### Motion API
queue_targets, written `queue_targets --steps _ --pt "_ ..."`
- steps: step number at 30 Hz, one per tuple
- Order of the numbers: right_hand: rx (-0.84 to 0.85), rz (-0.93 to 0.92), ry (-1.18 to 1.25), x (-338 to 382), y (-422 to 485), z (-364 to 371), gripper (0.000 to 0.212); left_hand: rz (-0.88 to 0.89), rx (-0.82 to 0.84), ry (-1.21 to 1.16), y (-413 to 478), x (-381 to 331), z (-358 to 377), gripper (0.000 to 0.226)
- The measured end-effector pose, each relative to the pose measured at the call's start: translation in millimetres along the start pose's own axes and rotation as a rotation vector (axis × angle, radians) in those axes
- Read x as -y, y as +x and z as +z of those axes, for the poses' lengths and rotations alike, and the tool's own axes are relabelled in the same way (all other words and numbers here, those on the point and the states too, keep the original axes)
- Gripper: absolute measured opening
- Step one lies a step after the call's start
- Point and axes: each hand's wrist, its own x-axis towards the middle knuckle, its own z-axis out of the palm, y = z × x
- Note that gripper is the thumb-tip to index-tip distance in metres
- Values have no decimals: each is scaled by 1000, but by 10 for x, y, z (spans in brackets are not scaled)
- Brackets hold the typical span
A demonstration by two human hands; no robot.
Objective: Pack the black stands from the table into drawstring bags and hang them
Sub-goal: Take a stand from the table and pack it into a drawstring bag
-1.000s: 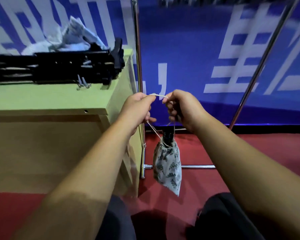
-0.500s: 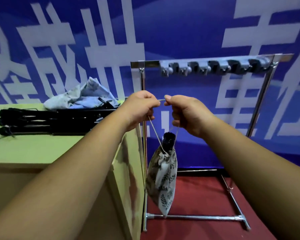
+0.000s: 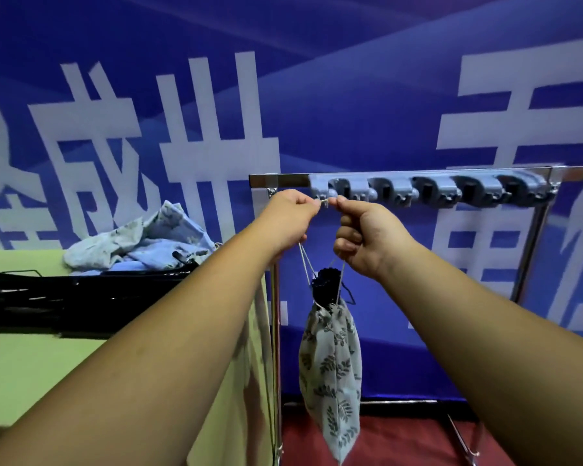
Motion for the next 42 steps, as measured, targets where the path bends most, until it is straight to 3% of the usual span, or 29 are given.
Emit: queue_targets --steps 5,10,17,22,24,28,35,42 --pt "-34 -14 47 5 219 28 16 72 -171 88 258 -1 188 26" --pt "-91 -21 25 -5 346 -7 15 25 -225 116 391 -3 266 29" --pt "-145 -35 -285 -180 421 -184 18 -134 -108 -19 266 152 285 26" --pt "-164 -135 -841 -12 158 -245 35 -145 29 181 20 78 152 20" --pt "-147 -157 -982 27 1 -229 29 -188 77 254 -122 27 62 18" --pt "-109 -119 -1053 -9 -356 -106 15 -293 95 208 -486 -29 -154 18" --pt "15 -90 -1100 -257 -1046 368 22 -301 170 254 -1285 -58 -722 14" --pt "153 -82 -1193 -652 -1460 965 24 -354 141 118 -1925 48 -1382 15"
